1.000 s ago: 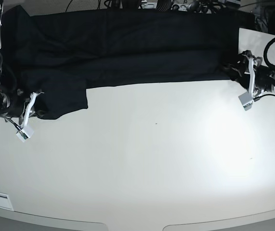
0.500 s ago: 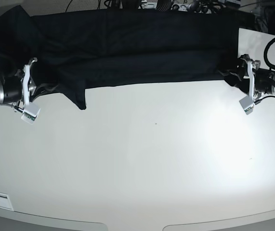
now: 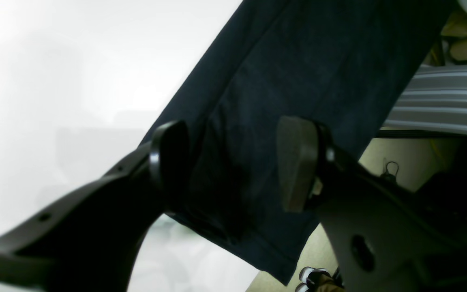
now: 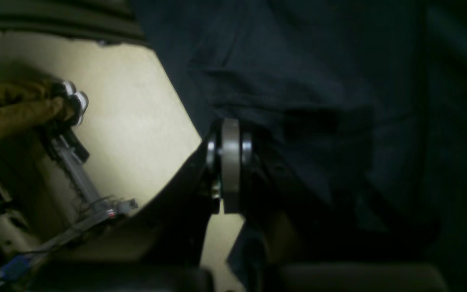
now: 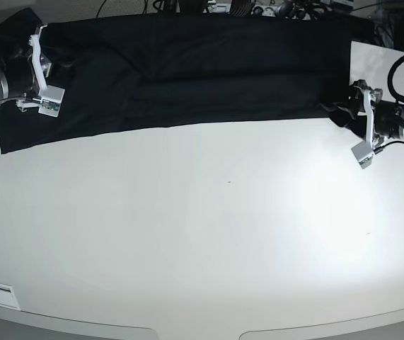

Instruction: Fold the T-shirt properly

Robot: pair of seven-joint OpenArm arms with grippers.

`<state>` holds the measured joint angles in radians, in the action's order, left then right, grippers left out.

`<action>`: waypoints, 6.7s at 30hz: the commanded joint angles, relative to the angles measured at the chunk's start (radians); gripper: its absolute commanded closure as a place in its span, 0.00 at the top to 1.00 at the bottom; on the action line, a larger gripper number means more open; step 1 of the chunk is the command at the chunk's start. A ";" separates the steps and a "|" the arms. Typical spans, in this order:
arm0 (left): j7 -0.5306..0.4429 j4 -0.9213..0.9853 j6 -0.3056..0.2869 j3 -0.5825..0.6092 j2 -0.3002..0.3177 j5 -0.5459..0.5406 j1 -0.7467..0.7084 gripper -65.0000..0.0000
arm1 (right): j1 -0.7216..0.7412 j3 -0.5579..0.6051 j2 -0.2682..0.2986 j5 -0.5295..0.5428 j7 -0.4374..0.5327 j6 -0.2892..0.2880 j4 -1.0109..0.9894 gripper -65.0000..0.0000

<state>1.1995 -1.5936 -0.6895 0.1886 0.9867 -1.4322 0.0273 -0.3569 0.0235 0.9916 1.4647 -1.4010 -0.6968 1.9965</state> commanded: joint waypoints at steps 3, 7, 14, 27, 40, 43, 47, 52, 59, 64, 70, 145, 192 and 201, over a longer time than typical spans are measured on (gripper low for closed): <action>-0.015 -0.009 -0.009 -0.013 0.027 -0.017 0.015 0.56 | -0.036 -0.011 0.022 -0.047 0.005 -0.001 0.010 0.00; -0.015 -0.009 -0.009 -0.013 0.028 -0.016 0.020 0.56 | -0.084 -0.011 0.017 -0.206 0.005 -0.001 0.010 0.00; -0.015 -0.009 -0.009 -0.013 0.028 -0.016 0.020 0.56 | -0.114 -0.011 0.017 -0.599 0.055 -0.001 0.010 0.00; -0.018 -0.009 -0.009 -0.013 0.031 -0.013 0.021 0.56 | -0.015 -0.023 0.042 -0.307 0.025 -0.001 0.094 0.40; -0.078 -0.009 0.007 -0.015 0.029 0.113 0.040 0.56 | -0.007 -0.180 -0.203 -0.495 0.323 -0.001 -0.022 0.00; -0.079 -0.009 0.039 -0.030 0.030 0.162 0.060 0.56 | -0.006 -0.180 -0.261 -0.626 0.369 -0.001 -0.147 0.00; -0.079 -0.008 0.062 -0.103 0.030 0.172 0.059 0.56 | -0.006 -0.179 -0.282 -0.737 0.370 -0.001 -0.247 0.00; -0.086 -0.008 0.063 -0.187 0.029 0.172 0.059 0.56 | -0.006 -0.165 -0.282 -0.742 0.415 -0.001 -0.259 0.00; -0.078 -0.008 0.067 -0.234 0.029 0.191 0.059 0.56 | 0.058 0.044 -0.283 -0.969 0.583 -0.001 -0.259 0.00; -0.077 -0.008 0.080 -0.234 0.027 0.198 0.052 0.56 | 0.165 0.222 -0.283 -1.141 0.666 0.173 -0.259 0.00; -0.077 -0.008 0.094 -0.234 0.027 0.220 0.050 0.56 | 0.332 0.256 -0.285 -1.162 0.679 0.365 -0.332 0.00; -0.265 0.176 -0.009 0.452 -0.269 0.748 0.418 0.00 | 0.568 -0.537 -0.291 -0.309 0.210 0.031 -0.311 0.00; -0.235 0.176 0.461 -0.290 -0.295 0.713 0.142 0.58 | 0.293 -0.208 -0.448 -0.941 0.482 0.206 -0.342 0.00; -0.235 0.219 0.497 -0.290 -0.410 0.716 0.180 0.58 | 0.293 -0.208 -0.447 -0.938 0.484 0.206 -0.342 0.00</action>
<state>0.9627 -1.3682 -0.1944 -0.0944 0.5632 -0.7105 0.1921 -0.0799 -0.1749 0.5240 0.5175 -0.9276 -0.4900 1.6405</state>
